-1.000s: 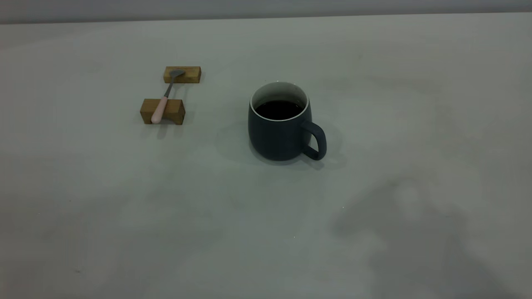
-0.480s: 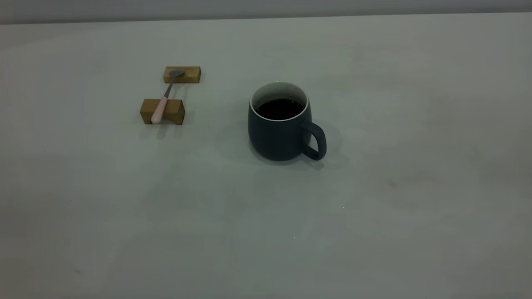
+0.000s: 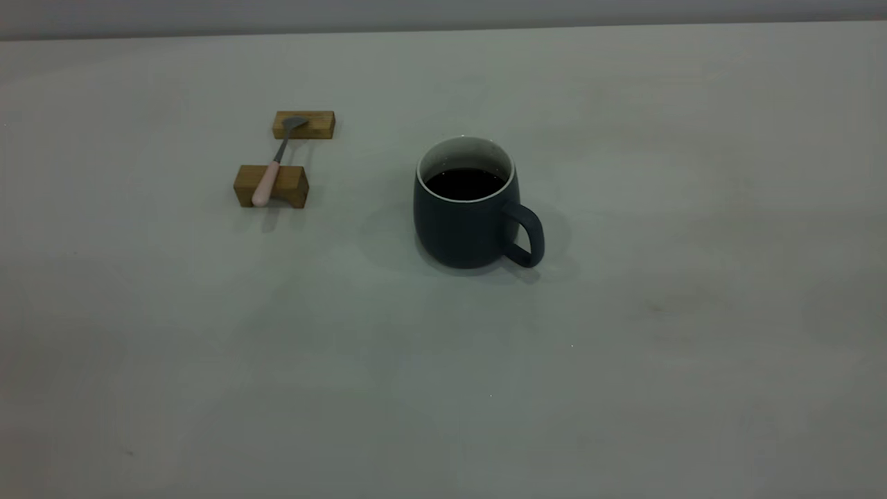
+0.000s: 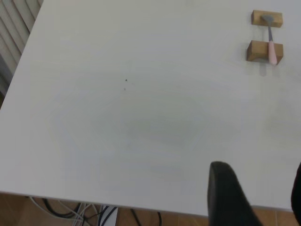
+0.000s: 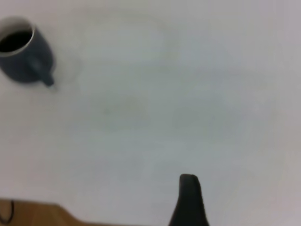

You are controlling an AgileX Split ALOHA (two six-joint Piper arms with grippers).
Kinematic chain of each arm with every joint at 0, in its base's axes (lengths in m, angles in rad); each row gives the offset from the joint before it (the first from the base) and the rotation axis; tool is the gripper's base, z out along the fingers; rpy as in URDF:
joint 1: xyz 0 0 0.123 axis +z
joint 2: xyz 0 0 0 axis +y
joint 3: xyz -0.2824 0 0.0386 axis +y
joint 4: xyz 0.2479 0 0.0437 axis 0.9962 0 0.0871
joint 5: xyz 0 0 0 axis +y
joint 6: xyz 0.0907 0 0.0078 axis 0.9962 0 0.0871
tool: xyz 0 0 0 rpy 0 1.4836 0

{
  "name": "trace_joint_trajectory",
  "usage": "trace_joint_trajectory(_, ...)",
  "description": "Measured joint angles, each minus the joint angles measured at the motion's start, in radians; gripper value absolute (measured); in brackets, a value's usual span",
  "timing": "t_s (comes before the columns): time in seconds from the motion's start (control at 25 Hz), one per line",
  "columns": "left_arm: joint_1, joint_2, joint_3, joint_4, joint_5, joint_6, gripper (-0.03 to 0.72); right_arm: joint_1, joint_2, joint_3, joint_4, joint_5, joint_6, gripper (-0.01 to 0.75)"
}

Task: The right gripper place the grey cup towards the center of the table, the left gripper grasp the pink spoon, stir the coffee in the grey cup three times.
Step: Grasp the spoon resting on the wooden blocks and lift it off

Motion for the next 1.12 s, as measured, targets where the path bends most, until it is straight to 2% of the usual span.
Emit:
trace_joint_trajectory(0.24, 0.0, 0.0, 0.0, 0.0, 0.0, 0.0, 0.411, -0.063, -0.058, 0.0, 0.002, 0.001, -0.007, 0.645)
trace_joint_trajectory(0.52, 0.0, 0.0, 0.0, 0.0, 0.0, 0.0, 0.411, -0.066, -0.08, 0.0, 0.02, 0.002, -0.016, 0.615)
trace_joint_trajectory(1.12, 0.0, 0.0, 0.0, 0.0, 0.0, -0.001, 0.411, -0.066, -0.08, 0.0, 0.02, 0.004, -0.018, 0.381)
